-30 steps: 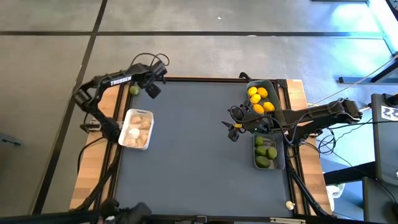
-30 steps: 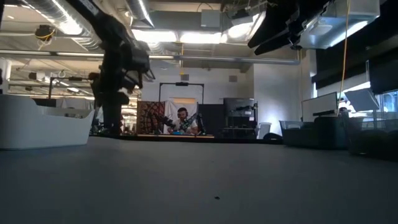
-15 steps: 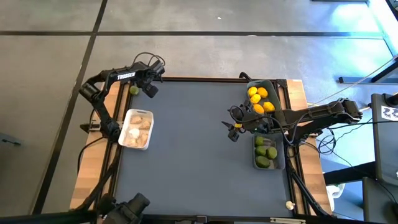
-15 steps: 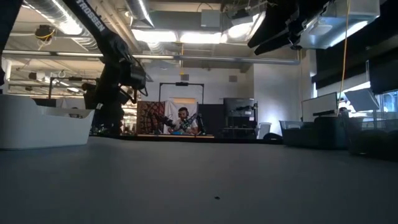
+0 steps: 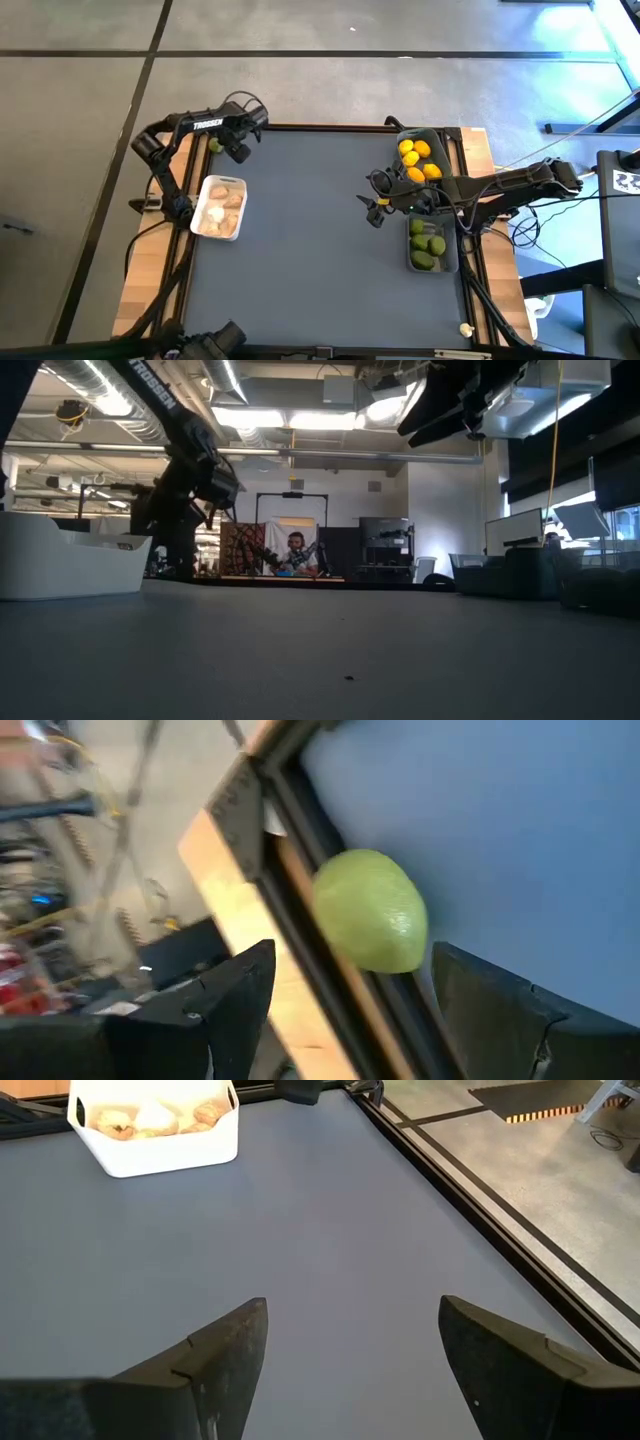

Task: Sort produce into baskets
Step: Put the lime into the black bin

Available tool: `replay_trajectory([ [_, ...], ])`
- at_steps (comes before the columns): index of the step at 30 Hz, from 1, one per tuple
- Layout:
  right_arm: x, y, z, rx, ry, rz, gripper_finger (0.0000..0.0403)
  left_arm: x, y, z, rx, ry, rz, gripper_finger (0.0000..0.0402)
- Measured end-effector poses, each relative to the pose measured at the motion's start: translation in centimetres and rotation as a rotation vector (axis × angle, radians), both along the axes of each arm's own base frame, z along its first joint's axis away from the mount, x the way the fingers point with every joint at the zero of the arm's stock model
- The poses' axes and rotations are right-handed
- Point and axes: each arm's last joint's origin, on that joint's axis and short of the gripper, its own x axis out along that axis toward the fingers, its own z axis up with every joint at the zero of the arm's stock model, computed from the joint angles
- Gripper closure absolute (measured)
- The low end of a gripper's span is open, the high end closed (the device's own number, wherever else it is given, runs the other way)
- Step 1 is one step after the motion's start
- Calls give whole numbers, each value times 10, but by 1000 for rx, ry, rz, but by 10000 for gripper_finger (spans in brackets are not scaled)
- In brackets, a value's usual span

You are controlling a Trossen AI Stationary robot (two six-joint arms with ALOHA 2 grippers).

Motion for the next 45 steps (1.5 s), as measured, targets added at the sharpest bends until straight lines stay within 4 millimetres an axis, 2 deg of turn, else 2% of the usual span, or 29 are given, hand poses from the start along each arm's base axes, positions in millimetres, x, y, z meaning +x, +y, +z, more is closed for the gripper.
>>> replay_trajectory([
  [3, 0, 0, 0, -4, -3, -5, 111, 4, -2, 3, 41, 45, -26, 137],
  [6, 0, 0, 1, -3, -9, -7, 111, 2, 5, -1, 61, 19, 0, 137],
  [10, 2, 0, -1, 15, -8, -11, 111, -1, 12, -19, -5, 19, 45, 137],
  [15, 9, 1, -11, 12, 30, -10, 111, 1, 16, -45, -47, 126, 33, 144],
  [21, 16, 3, -22, 6, 76, -9, 111, 2, 17, -66, -95, 181, 35, 147],
  [25, 18, 3, -22, 7, 65, -9, 111, 2, 17, -64, -117, 190, 29, 159],
  [31, 18, 3, -22, 6, 65, -8, 111, 1, 16, -65, -160, 207, -8, 218],
  [36, 19, 3, -21, 15, 51, 2, 111, 2, 14, -63, -195, 222, -50, 223],
  [39, 21, 4, -19, 27, 26, 30, 111, 6, 10, -51, -169, 202, -69, 222],
  [45, 22, 5, -13, 24, 20, 49, 111, 15, -4, -10, -57, 115, -137, 217],
])
